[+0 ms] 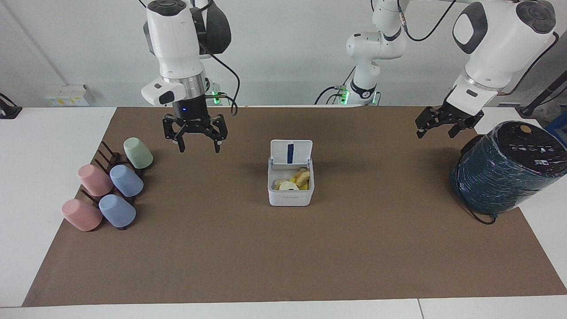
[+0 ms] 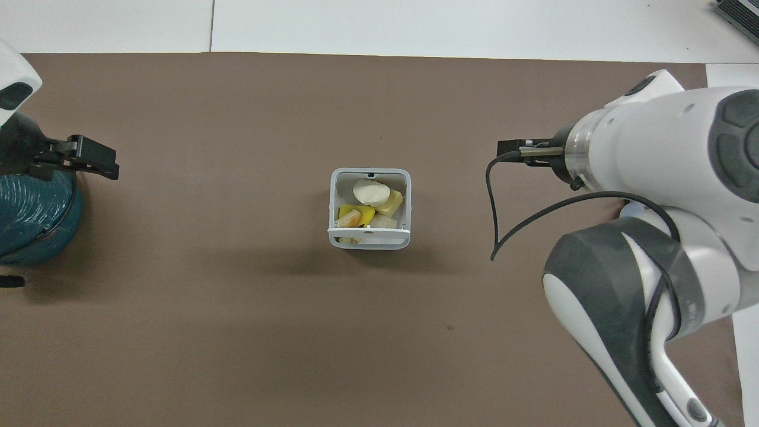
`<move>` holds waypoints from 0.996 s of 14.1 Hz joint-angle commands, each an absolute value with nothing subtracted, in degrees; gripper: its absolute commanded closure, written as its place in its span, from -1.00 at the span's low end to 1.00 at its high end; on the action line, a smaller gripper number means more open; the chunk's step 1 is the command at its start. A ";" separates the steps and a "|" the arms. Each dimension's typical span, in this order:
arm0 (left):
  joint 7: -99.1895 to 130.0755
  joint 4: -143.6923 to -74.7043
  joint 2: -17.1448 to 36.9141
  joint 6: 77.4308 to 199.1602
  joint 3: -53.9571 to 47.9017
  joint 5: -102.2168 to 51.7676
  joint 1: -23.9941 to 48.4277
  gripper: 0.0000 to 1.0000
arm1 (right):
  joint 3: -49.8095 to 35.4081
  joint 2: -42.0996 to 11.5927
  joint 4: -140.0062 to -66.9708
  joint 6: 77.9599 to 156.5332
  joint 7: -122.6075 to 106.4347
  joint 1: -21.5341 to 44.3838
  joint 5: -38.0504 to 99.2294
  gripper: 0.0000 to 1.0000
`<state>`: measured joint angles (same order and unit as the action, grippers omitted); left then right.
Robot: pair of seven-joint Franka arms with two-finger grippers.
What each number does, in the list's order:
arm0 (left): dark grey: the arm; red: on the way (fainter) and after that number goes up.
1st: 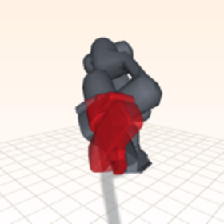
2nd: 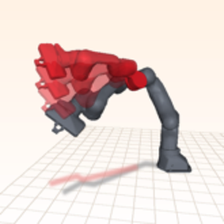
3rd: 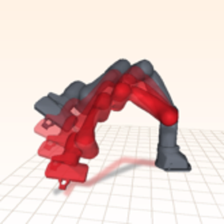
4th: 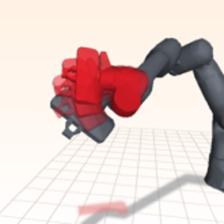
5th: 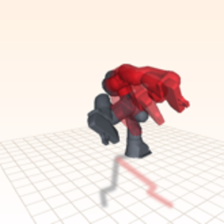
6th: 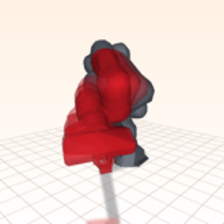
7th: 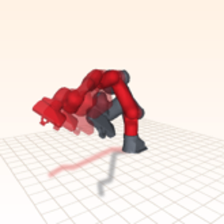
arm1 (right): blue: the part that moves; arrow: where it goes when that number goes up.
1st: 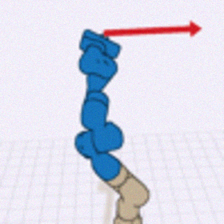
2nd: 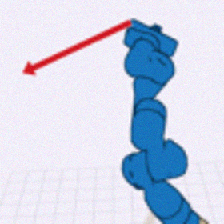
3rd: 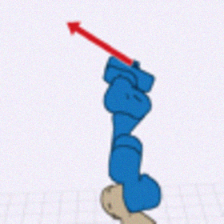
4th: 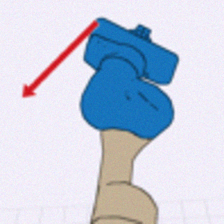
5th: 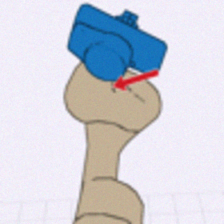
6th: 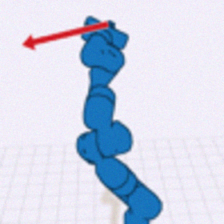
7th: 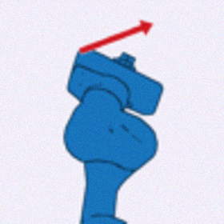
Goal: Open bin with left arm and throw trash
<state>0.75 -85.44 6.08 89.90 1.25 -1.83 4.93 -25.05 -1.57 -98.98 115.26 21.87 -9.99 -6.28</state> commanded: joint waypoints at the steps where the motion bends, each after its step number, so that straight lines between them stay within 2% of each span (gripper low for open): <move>1: -0.09 -87.71 4.22 90.97 1.32 -0.79 4.92 -1.00 | -20.51 -0.26 -98.53 112.34 19.95 -9.59 -6.06 -1.00; 6: -0.09 -87.71 4.22 90.97 1.32 -0.79 4.92 -1.00 | -8.64 0.61 -93.18 102.94 9.60 -5.72 -2.29 -1.00; 9: -0.09 -87.80 4.22 90.97 1.32 -0.70 4.92 -1.00 | -2.57 2.98 -92.64 99.24 8.00 -3.17 0.78 -1.00; 14: -0.09 -87.80 4.22 90.97 1.32 -0.79 4.92 -1.00 | 1.65 2.55 -89.65 91.33 8.17 0.95 -0.08 -1.00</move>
<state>0.74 -85.46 6.08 89.90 1.25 -1.83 4.93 -0.63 3.04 -90.80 93.65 9.01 -1.75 -0.60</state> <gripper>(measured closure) 0.000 0.000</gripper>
